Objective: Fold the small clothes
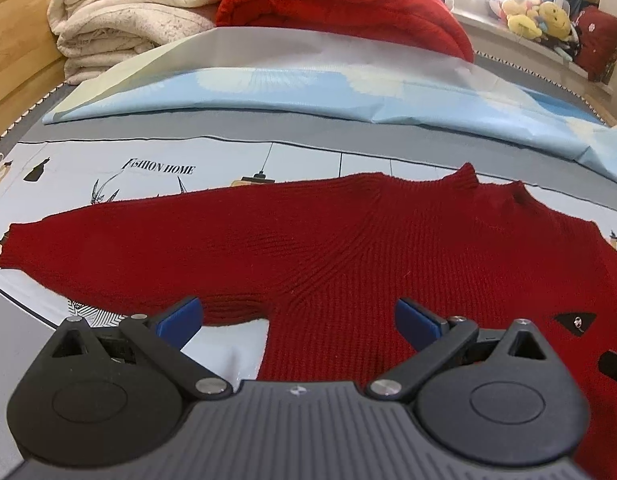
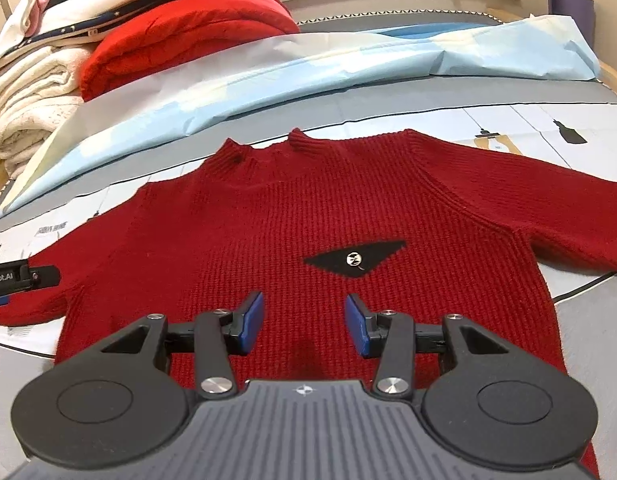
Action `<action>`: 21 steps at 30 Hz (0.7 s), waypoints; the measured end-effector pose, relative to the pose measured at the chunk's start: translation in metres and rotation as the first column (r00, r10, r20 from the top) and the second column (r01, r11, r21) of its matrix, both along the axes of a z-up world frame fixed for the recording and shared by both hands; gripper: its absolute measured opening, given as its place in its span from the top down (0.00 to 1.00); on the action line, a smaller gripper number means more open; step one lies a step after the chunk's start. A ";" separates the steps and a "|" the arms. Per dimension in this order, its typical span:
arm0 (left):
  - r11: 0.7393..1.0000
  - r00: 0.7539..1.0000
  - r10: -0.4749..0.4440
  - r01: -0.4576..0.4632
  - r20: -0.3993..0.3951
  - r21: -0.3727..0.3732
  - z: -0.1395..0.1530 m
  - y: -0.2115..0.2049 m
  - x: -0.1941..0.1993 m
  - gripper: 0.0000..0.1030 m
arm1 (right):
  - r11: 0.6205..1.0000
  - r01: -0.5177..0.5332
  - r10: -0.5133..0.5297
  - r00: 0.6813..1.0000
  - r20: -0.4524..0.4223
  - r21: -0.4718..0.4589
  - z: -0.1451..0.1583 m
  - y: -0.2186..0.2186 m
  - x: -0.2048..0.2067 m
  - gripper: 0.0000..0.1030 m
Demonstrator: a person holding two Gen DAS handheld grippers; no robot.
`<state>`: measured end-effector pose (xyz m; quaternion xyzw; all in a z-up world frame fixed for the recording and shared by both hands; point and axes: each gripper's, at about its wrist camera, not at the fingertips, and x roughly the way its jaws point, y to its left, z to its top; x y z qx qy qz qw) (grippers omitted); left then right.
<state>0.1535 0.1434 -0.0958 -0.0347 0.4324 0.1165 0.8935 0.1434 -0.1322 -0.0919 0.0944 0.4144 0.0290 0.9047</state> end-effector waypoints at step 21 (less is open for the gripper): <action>0.836 0.860 0.509 -0.500 -0.021 -0.225 -0.024 0.193 -0.004 0.53 | 1.000 0.014 -0.014 1.000 -0.016 0.017 -0.006 -0.010 0.008 0.55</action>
